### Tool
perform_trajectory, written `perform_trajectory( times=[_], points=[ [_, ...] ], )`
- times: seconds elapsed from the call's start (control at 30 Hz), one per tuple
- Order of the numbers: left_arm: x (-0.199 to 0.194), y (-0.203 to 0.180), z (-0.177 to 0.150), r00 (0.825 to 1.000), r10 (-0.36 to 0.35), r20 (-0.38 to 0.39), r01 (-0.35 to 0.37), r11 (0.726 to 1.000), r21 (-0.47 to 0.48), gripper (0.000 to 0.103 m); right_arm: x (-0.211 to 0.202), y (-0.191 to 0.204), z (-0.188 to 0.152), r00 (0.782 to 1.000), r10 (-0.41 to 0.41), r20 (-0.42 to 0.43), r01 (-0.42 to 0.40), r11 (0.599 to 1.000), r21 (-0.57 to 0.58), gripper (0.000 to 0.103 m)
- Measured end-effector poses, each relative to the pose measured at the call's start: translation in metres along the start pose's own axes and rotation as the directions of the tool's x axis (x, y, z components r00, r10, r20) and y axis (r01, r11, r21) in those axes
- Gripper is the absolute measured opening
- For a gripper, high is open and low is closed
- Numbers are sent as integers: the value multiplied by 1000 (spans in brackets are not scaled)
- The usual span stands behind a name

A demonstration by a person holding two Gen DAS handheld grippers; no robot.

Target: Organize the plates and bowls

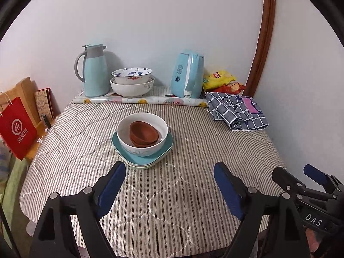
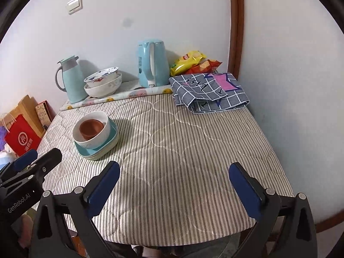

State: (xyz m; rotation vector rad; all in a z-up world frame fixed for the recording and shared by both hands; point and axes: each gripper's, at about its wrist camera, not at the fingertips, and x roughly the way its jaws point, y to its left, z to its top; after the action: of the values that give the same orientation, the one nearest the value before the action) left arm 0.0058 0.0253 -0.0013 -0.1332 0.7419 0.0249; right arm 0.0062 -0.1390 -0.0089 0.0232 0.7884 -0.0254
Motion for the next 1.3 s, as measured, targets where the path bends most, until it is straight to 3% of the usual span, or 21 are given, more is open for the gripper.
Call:
perform_trajectory(
  times=[1.3],
  points=[
    [-6, -8, -6, 1000, 6, 4, -6, 1000, 9, 83, -11, -2, -4, 1000, 6, 7, -6, 1000, -10, 100]
  ],
)
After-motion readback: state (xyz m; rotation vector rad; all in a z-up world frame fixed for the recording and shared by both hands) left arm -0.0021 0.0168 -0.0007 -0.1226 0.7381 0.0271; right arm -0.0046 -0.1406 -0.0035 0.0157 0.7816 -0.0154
